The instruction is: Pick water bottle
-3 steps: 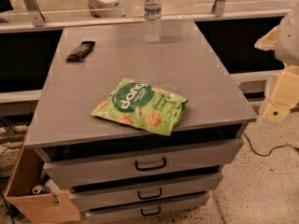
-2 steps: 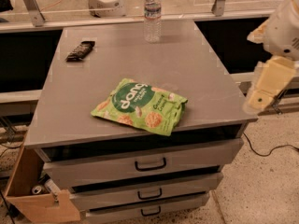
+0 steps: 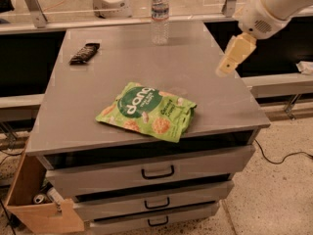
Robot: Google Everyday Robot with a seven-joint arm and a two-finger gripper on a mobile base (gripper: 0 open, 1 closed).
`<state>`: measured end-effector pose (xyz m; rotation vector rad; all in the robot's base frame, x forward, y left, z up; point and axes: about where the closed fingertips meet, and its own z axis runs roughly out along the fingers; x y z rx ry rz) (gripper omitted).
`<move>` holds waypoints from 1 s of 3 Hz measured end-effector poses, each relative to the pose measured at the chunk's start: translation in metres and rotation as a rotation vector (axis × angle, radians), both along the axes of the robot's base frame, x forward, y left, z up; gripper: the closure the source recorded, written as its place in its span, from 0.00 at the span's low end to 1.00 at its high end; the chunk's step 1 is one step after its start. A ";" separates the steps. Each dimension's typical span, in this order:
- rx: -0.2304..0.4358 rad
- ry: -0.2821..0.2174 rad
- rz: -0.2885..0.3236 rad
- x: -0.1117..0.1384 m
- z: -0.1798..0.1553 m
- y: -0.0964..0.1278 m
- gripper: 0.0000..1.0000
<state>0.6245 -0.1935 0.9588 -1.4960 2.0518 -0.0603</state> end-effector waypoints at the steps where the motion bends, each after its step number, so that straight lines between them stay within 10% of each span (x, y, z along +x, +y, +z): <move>1: 0.104 -0.073 -0.014 0.074 -0.008 0.012 0.00; 3: 0.253 -0.103 -0.038 0.135 -0.018 0.020 0.00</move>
Offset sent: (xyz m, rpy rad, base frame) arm 0.1933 0.0282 -0.0213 0.4145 -0.1115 -0.0602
